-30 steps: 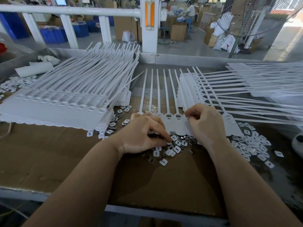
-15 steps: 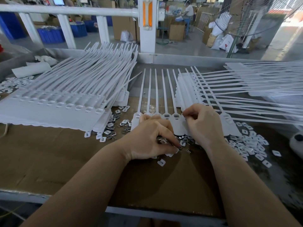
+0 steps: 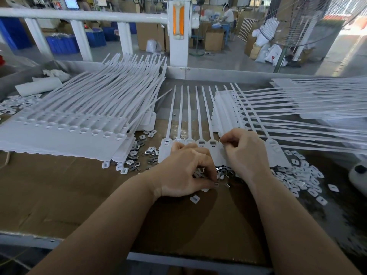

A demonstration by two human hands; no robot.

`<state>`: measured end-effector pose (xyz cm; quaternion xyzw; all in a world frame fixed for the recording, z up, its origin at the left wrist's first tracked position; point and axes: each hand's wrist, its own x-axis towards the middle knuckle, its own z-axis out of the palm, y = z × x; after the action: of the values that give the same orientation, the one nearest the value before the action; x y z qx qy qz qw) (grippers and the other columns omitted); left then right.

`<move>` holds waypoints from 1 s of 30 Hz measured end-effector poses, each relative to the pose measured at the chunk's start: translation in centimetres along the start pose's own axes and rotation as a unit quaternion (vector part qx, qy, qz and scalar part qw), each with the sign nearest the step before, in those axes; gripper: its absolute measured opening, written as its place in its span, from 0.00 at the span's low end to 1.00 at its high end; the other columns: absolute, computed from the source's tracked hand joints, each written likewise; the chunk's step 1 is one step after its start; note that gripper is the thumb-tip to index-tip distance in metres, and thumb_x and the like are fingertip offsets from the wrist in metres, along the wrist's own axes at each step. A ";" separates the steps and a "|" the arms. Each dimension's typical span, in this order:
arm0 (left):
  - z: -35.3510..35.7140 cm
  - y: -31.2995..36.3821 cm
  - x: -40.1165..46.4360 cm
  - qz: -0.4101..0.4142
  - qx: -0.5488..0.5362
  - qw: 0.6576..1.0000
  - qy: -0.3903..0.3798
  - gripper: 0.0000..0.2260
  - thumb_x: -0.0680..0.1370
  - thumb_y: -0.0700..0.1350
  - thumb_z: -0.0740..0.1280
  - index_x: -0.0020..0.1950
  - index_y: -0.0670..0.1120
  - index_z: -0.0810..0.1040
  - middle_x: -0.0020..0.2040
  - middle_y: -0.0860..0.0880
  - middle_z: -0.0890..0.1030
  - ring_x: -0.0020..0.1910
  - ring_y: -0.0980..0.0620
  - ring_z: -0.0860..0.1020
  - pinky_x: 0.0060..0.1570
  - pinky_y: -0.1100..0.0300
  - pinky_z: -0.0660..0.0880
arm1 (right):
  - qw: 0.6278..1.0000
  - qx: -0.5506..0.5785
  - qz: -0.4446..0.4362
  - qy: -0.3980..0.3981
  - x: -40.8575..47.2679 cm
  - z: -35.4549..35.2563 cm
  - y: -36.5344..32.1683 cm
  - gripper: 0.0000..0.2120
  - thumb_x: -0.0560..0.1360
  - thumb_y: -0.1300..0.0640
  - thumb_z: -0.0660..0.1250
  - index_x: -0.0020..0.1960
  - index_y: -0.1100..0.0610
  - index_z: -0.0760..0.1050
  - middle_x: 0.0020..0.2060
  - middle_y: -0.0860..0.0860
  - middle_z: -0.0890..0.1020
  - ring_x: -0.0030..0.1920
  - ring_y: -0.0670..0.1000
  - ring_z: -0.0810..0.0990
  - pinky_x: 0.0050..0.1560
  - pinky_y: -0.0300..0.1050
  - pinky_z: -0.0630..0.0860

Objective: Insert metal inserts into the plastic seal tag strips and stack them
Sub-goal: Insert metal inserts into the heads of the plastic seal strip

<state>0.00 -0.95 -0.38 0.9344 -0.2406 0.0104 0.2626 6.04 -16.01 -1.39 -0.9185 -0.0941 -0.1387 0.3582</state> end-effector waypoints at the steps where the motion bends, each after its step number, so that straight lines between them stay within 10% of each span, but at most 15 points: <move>1: -0.1 -0.1 0.0 -0.003 -0.014 1.000 0.007 0.07 0.72 0.48 0.71 0.39 0.58 0.75 0.42 0.61 0.75 0.47 0.64 0.69 0.57 0.59 0.59 | 1.000 0.000 0.000 -0.001 0.0 0.0 0.0 0.09 0.74 0.64 0.63 0.46 0.54 0.81 0.44 0.49 0.82 0.44 0.48 0.78 0.47 0.39 0.71; 9: -1.2 -1.8 1.7 -0.144 -0.124 0.958 0.213 0.05 0.73 0.41 0.70 0.46 0.51 0.82 0.41 0.58 0.81 0.42 0.63 0.78 0.49 0.72 0.74 | 1.000 0.001 0.002 -0.005 0.1 0.2 0.0 0.09 0.74 0.64 0.63 0.47 0.54 0.80 0.44 0.48 0.82 0.45 0.47 0.78 0.48 0.40 0.73; 18: -1.2 -1.3 4.5 -0.195 0.024 0.969 0.152 0.08 0.77 0.41 0.65 0.54 0.47 0.81 0.52 0.50 0.82 0.51 0.52 0.79 0.57 0.59 0.73 | 1.000 0.012 0.004 -0.011 0.1 -0.1 0.0 0.09 0.74 0.64 0.63 0.47 0.54 0.80 0.45 0.50 0.82 0.47 0.49 0.78 0.53 0.47 0.75; 30: 0.0 -2.1 4.1 -0.174 0.089 0.966 0.170 0.08 0.77 0.44 0.65 0.52 0.50 0.82 0.49 0.54 0.77 0.41 0.59 0.70 0.45 0.67 0.66 | 1.000 0.013 0.000 -0.012 0.1 0.0 0.1 0.09 0.73 0.64 0.63 0.46 0.54 0.80 0.45 0.50 0.82 0.48 0.49 0.78 0.54 0.47 0.75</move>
<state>4.62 -1.21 -0.83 0.9659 -0.0245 0.1444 0.2134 6.14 -16.08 -1.47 -0.9155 -0.0998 -0.1264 0.3687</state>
